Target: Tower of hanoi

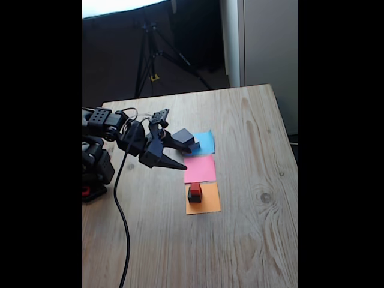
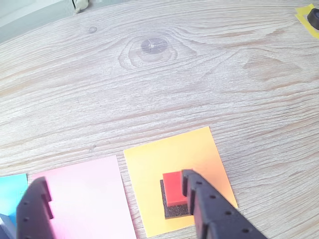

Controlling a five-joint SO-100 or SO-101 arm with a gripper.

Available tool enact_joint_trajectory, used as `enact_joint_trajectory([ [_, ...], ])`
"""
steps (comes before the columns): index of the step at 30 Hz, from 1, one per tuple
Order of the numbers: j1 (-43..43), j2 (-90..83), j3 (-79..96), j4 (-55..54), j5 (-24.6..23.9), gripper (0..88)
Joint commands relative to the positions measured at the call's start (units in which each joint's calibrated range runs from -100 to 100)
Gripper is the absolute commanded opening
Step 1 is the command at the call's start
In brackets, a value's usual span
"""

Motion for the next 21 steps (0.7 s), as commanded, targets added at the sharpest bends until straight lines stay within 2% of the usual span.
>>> enact_joint_trajectory([
  [1, -0.7, -2.6, -0.2, -3.2, -1.8, 38.2],
  [5, -0.6, -2.3, 2.0, -7.4, -1.5, 38.9],
  [10, -0.6, -1.6, 5.1, -13.9, -0.1, 43.9],
  [21, -1.2, 0.9, 6.1, -20.8, -2.5, 46.1],
])
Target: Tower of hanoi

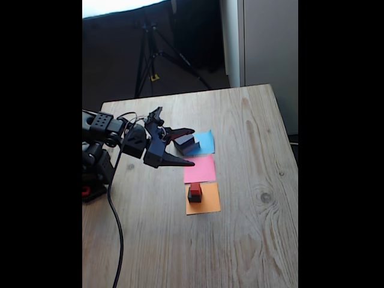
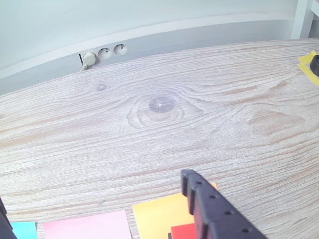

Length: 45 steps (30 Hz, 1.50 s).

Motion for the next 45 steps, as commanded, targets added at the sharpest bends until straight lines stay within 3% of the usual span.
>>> enact_joint_trajectory([
  [1, -0.5, 0.5, -0.4, -2.7, -0.6, 46.1],
  [9, 1.0, 3.0, 4.2, -14.2, 0.3, 46.2],
  [15, 2.2, 4.4, 4.8, -15.4, -0.9, 46.0],
  [30, 3.9, 17.2, 16.6, -43.5, 0.4, 45.8],
  [45, 3.6, 31.9, 19.2, -60.1, 1.4, 45.8],
])
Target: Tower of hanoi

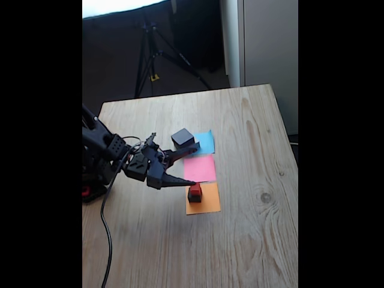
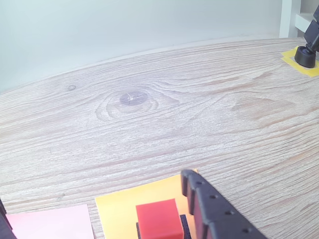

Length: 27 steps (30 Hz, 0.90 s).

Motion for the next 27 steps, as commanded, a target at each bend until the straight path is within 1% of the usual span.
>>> enact_joint_trajectory([
  [1, -0.8, 3.4, -0.2, -6.5, 1.4, 45.8],
  [6, -0.6, 8.4, -0.8, -11.4, 2.4, 45.8],
  [27, 0.2, 21.9, -7.2, -18.1, 5.8, 45.8],
])
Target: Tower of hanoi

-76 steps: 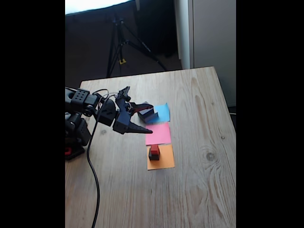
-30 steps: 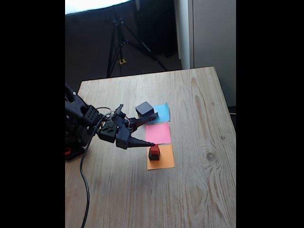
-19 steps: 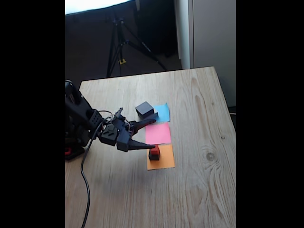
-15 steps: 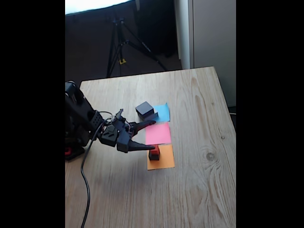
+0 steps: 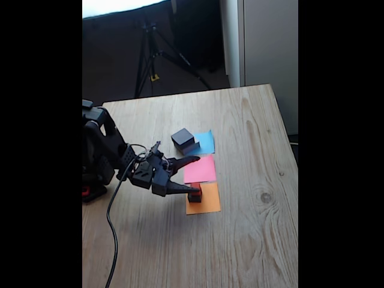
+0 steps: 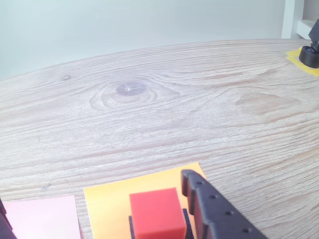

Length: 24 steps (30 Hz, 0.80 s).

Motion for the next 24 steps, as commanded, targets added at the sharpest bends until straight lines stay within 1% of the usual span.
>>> enact_joint_trajectory([
  [1, 0.2, 0.7, -1.6, -1.9, 1.9, 45.8],
  [24, 0.7, 4.3, -1.8, -3.3, 6.6, 45.8],
])
